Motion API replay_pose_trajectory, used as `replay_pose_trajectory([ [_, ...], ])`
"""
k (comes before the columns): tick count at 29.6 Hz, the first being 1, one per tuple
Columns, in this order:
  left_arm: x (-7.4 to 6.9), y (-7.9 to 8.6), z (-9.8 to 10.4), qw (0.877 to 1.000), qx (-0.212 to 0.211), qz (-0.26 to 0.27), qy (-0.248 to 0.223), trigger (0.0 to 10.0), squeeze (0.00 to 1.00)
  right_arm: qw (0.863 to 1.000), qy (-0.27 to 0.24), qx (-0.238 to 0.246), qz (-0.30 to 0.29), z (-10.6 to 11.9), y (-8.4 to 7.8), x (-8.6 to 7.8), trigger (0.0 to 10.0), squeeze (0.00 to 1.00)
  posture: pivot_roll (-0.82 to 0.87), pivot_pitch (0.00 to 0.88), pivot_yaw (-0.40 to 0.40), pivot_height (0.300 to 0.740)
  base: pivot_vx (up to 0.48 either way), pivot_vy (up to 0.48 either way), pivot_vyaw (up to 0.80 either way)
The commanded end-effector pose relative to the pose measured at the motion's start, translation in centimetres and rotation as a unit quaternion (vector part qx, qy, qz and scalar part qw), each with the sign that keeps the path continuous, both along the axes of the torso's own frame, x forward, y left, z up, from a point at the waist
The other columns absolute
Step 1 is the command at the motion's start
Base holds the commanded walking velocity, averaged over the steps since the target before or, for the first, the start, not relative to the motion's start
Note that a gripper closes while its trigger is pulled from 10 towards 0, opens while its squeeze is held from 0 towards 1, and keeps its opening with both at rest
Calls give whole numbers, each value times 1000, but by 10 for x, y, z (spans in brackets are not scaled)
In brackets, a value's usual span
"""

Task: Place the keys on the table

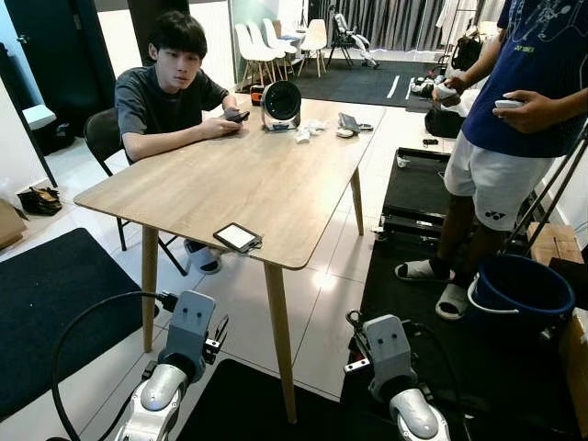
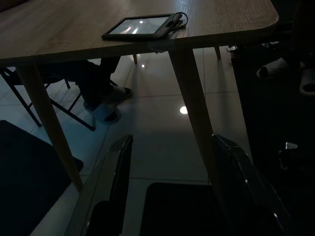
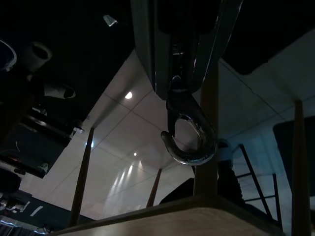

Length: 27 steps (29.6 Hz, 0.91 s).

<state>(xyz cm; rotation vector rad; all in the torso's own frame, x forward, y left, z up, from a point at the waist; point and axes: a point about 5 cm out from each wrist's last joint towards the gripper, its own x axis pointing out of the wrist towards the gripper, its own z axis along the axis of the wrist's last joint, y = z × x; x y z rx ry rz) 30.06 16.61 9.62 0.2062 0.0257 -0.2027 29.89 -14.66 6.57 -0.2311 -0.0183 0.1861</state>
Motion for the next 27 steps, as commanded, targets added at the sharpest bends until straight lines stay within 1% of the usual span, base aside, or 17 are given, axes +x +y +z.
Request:
replay_pose_trajectory([
  [1, -3, 0, -1, 1000, 5, -5, -3, 10000, 0, 1000, -15, 7, 2, 4, 2, -1, 10000, 0, 20, 82, 12, 740, 0, 0, 0],
  [5, -3, -1, 1, 1000, 5, -11, -6, 10000, 0, 1000, -13, 4, -3, 3, 0, -1, 10000, 0, 22, 83, 13, 740, 480, 0, 0],
  [18, -3, 1, 1, 1000, 7, -8, -4, 10000, 0, 1000, -7, 2, -3, 1, -1, -1, 10000, 0, 26, 86, 14, 740, 460, 0, 0],
  [21, -3, 1, 1, 1000, 7, -6, -3, 10000, 0, 1000, -7, 1, -3, 1, -1, -1, 10000, 0, 25, 86, 14, 740, 319, 0, 0],
  [27, -4, 2, 0, 1000, 5, 0, 4, 10000, 0, 1000, -6, 0, -3, 0, -2, -1, 10000, 0, 25, 87, 14, 740, 0, 0, 0],
])
